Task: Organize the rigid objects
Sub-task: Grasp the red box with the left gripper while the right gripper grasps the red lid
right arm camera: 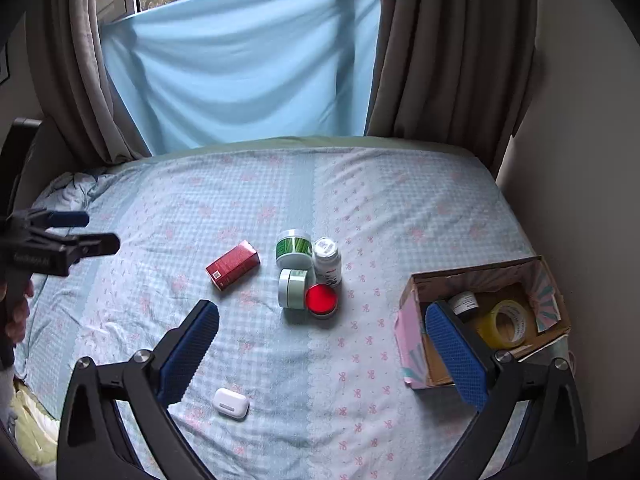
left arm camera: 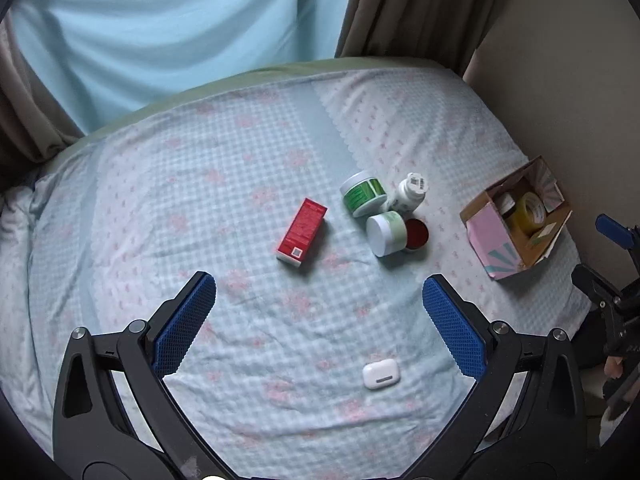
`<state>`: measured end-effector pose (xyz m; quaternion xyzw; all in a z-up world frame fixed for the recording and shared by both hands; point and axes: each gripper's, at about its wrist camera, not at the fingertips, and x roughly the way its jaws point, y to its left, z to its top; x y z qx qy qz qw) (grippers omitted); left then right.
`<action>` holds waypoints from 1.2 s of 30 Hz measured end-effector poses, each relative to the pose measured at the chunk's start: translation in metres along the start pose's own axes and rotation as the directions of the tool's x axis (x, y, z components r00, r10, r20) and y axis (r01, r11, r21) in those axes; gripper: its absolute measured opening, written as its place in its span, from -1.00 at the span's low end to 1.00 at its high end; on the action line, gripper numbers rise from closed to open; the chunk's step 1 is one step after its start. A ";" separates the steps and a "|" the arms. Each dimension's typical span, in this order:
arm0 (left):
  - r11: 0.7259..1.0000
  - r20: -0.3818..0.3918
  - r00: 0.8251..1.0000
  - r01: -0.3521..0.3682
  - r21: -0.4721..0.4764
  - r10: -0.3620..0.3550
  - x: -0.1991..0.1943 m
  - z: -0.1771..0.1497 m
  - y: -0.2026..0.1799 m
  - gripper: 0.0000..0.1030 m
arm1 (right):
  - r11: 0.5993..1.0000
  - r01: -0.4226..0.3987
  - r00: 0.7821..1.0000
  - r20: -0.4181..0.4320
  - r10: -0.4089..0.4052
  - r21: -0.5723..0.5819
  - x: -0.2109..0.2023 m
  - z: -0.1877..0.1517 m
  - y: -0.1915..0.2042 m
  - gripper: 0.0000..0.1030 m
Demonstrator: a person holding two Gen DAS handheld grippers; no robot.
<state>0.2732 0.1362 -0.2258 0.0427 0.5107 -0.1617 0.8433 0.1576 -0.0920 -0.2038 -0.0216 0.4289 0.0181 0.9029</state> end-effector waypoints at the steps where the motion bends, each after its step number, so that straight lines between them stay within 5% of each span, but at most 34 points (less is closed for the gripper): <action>1: 1.000 -0.012 1.000 0.003 0.004 -0.003 0.012 0.004 0.004 0.99 | 1.000 0.001 1.000 -0.006 -0.001 -0.002 0.007 -0.001 0.002 1.00; 10: 0.999 -0.179 0.984 0.006 0.035 0.001 0.137 0.037 0.019 0.97 | 0.999 0.023 0.993 -0.115 -0.027 -0.036 0.114 -0.016 -0.005 1.00; 17: 0.996 -0.311 0.949 -0.028 0.081 0.052 0.236 0.046 0.014 0.84 | 0.995 0.008 0.980 -0.195 -0.028 -0.098 0.200 -0.036 -0.016 0.98; 20: 0.996 -0.362 0.931 -0.019 0.093 0.051 0.269 0.040 0.010 0.74 | 0.988 -0.006 0.972 -0.233 -0.031 -0.157 0.233 -0.045 -0.020 0.80; 26: 0.991 -0.428 0.901 -0.018 0.131 0.073 0.314 0.033 0.002 0.70 | 0.970 -0.065 0.964 -0.267 0.001 -0.232 0.280 -0.054 -0.021 0.67; 28: 0.990 -0.444 0.893 -0.012 0.138 0.073 0.324 0.033 0.000 0.40 | 0.966 -0.089 0.961 -0.275 0.019 -0.243 0.289 -0.054 -0.021 0.61; 36: 0.985 -0.487 0.867 -0.023 0.171 0.105 0.348 0.031 -0.008 0.08 | 0.919 -0.183 0.944 -0.323 0.066 -0.348 0.315 -0.054 -0.009 0.21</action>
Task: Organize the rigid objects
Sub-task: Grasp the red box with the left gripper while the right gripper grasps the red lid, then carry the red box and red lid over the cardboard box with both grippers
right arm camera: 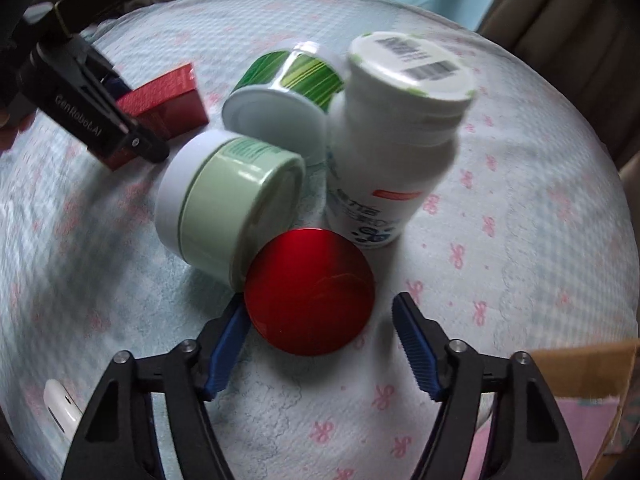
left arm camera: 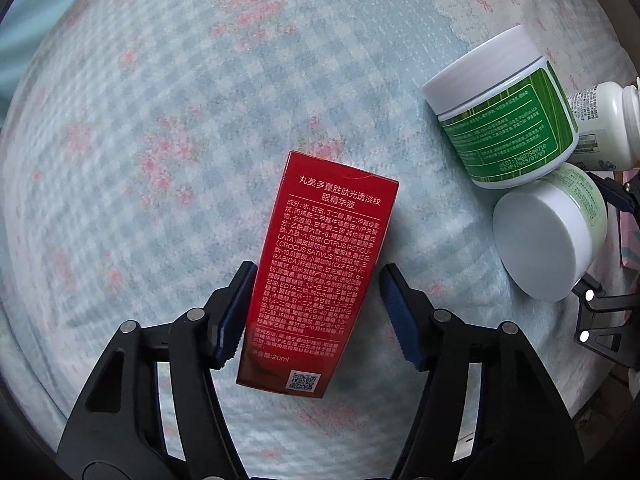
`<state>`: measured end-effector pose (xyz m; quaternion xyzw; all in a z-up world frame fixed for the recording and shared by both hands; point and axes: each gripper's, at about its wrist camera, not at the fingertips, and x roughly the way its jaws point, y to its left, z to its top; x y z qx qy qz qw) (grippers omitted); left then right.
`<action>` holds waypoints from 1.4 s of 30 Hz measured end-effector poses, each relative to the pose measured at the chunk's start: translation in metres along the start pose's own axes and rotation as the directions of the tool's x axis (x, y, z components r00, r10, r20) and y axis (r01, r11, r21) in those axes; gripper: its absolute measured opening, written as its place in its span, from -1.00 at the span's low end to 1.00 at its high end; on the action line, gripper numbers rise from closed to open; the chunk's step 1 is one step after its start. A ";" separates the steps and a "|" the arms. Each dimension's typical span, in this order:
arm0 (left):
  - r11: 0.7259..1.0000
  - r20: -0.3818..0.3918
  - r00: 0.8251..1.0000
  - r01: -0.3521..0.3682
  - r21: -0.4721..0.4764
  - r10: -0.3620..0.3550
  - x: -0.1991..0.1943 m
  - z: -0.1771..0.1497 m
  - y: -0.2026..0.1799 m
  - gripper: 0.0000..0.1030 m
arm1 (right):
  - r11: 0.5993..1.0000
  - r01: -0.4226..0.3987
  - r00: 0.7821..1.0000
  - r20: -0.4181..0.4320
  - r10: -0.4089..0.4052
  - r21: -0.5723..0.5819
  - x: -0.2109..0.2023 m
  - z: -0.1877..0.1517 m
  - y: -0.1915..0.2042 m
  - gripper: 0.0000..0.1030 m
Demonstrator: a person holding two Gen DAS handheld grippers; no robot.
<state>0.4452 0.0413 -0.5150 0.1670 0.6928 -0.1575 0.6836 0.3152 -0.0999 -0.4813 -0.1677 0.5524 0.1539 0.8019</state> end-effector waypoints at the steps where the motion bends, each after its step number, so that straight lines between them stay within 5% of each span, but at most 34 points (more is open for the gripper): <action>1: 1.000 -0.004 1.000 -0.004 0.003 0.004 0.001 0.001 0.000 0.02 | 1.000 -0.009 1.000 -0.003 0.009 -0.018 0.001 0.001 0.000 0.18; 5: 1.000 -0.017 1.000 -0.005 0.006 0.005 0.001 0.014 0.008 -0.16 | 0.996 -0.048 0.999 -0.015 0.047 -0.069 0.002 0.005 0.002 -0.03; 25: 0.999 0.117 0.993 0.028 -0.022 -0.026 -0.043 -0.014 0.031 -0.18 | 0.997 -0.033 0.999 0.005 0.033 0.076 -0.020 0.002 -0.022 -0.04; 34: 0.996 0.200 0.978 0.078 -0.050 -0.066 -0.104 -0.041 0.033 -0.18 | 0.983 -0.007 0.998 0.058 -0.004 0.186 -0.069 0.007 -0.026 -0.04; 42: 0.992 0.297 0.948 0.124 -0.031 -0.109 -0.177 -0.076 0.013 -0.18 | 0.947 0.020 0.992 0.115 -0.060 0.322 -0.156 0.002 -0.025 -0.04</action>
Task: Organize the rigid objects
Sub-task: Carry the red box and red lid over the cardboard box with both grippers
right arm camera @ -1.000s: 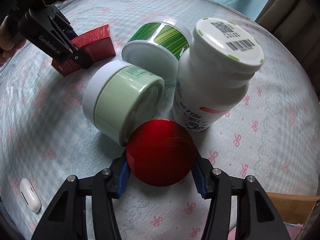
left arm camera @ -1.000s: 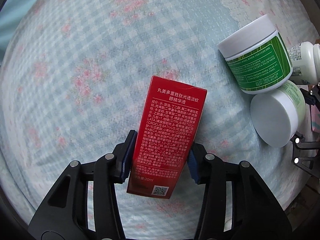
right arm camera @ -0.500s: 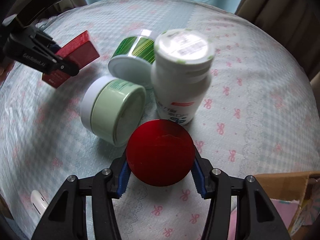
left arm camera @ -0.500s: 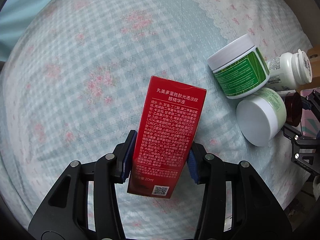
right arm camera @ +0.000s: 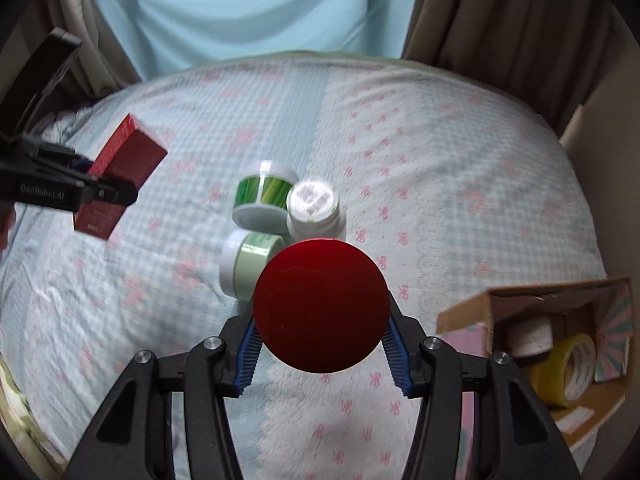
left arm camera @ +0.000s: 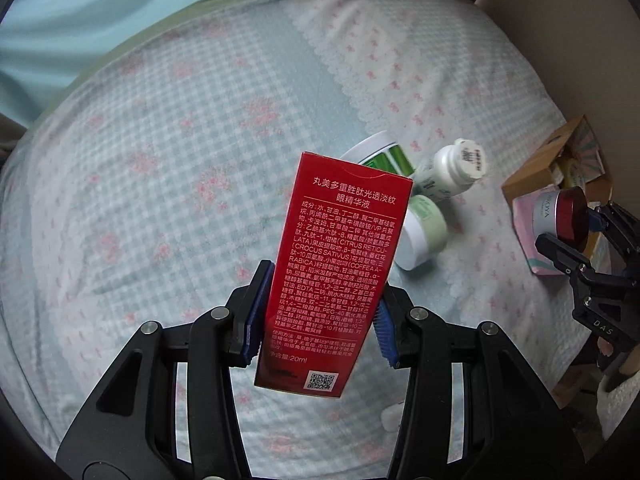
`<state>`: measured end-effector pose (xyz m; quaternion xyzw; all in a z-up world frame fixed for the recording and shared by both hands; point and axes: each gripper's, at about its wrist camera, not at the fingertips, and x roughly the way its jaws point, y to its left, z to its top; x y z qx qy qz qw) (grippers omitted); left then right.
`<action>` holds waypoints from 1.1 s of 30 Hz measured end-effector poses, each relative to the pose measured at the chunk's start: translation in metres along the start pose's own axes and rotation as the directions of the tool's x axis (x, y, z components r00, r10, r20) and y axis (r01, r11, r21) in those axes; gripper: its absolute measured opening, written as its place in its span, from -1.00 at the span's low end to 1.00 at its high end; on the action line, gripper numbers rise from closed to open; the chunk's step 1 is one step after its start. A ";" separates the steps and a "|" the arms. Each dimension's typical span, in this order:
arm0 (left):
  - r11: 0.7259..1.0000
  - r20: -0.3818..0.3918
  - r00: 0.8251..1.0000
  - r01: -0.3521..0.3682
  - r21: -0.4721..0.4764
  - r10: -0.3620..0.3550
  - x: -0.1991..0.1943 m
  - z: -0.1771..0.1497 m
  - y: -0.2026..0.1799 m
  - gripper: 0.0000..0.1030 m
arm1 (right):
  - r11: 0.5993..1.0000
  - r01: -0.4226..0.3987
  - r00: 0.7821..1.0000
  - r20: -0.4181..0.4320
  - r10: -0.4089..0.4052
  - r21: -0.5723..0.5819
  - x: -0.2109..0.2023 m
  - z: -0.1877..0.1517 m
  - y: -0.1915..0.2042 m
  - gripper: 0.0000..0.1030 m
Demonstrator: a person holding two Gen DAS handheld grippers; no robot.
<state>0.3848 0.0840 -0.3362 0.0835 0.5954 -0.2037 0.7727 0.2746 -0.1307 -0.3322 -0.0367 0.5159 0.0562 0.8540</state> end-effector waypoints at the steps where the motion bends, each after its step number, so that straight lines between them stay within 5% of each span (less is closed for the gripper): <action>1: 1.000 0.010 1.000 0.007 0.009 -0.007 -0.010 -0.003 -0.005 -0.18 | 1.000 0.011 1.000 0.005 -0.011 0.017 -0.014 0.001 0.000 -0.04; 17: 0.974 0.189 0.962 0.170 0.149 -0.197 -0.138 -0.018 -0.139 -0.19 | 0.981 0.130 0.990 0.044 -0.138 0.147 -0.200 -0.015 -0.006 -0.04; 25: 0.968 0.232 0.948 0.180 0.175 -0.218 -0.165 -0.017 -0.217 -0.19 | 0.973 0.138 0.986 0.070 -0.153 0.185 -0.237 -0.031 -0.058 -0.04; 33: 0.985 0.264 0.950 0.158 0.065 -0.170 -0.161 -0.006 -0.294 -0.18 | 0.986 0.089 0.990 0.097 -0.103 0.143 -0.245 -0.040 -0.145 -0.04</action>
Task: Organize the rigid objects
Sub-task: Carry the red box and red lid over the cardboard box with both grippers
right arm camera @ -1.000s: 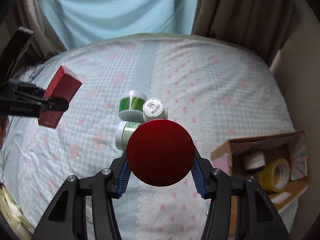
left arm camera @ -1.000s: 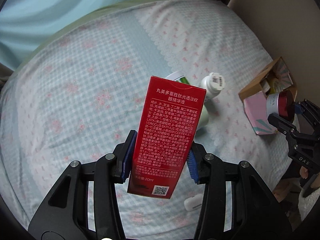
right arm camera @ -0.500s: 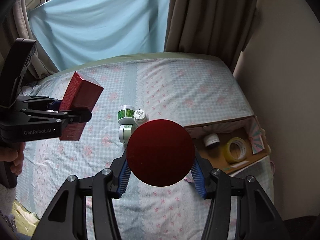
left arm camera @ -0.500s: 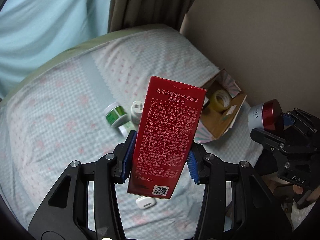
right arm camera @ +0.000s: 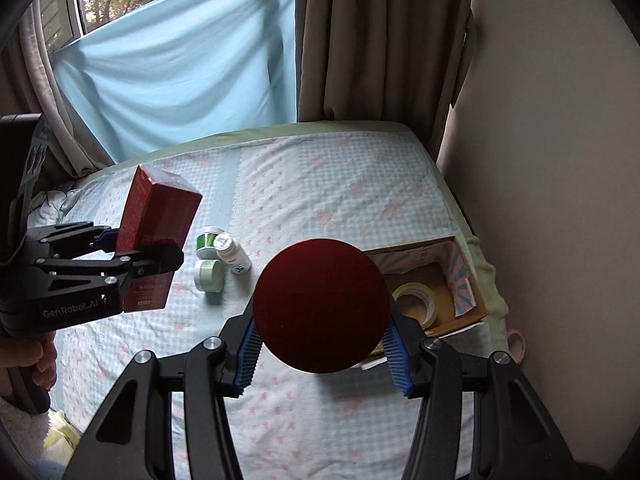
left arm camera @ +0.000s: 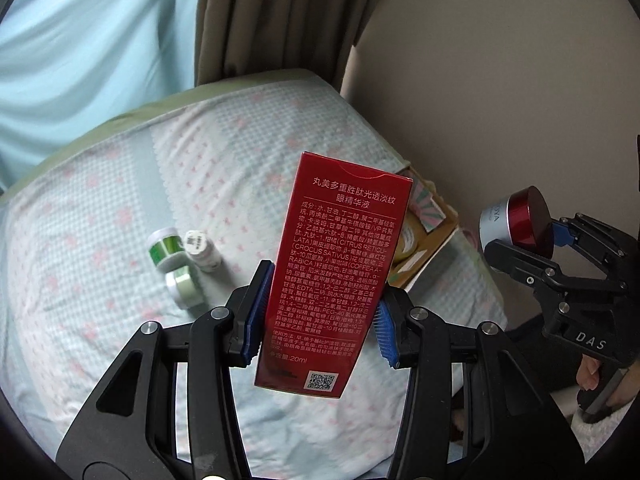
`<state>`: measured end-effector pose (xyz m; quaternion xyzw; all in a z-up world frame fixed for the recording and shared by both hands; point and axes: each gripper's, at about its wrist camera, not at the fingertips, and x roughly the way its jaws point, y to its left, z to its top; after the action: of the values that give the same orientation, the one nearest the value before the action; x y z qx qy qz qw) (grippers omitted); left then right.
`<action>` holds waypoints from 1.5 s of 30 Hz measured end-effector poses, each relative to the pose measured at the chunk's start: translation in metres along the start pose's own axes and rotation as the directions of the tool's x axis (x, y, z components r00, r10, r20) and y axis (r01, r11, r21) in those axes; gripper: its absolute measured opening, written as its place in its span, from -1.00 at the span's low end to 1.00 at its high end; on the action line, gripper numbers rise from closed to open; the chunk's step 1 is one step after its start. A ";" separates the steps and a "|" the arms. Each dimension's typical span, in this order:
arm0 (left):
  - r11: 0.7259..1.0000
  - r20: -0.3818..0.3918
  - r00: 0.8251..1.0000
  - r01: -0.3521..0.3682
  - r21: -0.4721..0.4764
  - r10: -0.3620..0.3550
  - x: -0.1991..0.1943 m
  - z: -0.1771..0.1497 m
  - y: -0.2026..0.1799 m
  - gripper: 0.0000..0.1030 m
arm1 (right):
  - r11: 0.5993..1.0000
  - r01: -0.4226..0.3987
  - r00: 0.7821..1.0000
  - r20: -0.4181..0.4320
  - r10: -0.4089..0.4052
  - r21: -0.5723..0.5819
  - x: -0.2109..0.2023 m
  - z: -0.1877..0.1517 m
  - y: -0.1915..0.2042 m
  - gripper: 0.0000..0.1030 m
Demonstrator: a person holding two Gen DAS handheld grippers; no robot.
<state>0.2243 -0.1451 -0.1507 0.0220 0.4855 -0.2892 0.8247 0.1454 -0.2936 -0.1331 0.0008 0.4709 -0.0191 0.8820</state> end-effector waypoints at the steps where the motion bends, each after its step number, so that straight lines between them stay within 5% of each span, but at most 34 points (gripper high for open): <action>1: 1.000 0.001 1.000 -0.010 -0.014 0.010 0.006 0.001 -0.008 -0.18 | 1.000 -0.005 1.000 0.001 0.005 -0.009 0.002 0.001 -0.011 -0.04; 8: 0.988 -0.054 0.998 -0.040 -0.147 0.032 0.070 0.013 -0.053 -0.18 | 1.000 -0.026 0.999 -0.041 0.026 0.004 0.042 0.015 -0.106 -0.04; 20: 0.973 -0.226 0.973 -0.100 -0.207 0.052 0.203 0.014 -0.060 -0.18 | 0.995 -0.028 0.980 -0.194 0.046 0.095 0.159 0.017 -0.204 -0.04; 29: 0.978 -0.375 0.923 -0.149 -0.145 0.085 0.298 -0.008 -0.063 -0.18 | 0.997 -0.050 0.964 -0.259 0.063 0.059 0.244 0.013 -0.219 -0.04; 40: 0.982 -0.486 0.859 -0.190 -0.014 0.159 0.348 -0.035 -0.068 -0.18 | 0.997 -0.041 0.965 -0.262 0.023 -0.063 0.291 -0.003 -0.188 -0.04; 45: 0.981 -0.482 0.857 -0.190 0.033 0.182 0.350 -0.033 -0.073 -0.16 | 0.997 -0.019 0.963 -0.269 0.000 -0.070 0.300 -0.003 -0.187 -0.03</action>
<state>0.2885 -0.3554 -0.4352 0.1334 0.6735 -0.1899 0.7018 0.3032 -0.4899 -0.3809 -0.0261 0.5864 0.0024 0.8096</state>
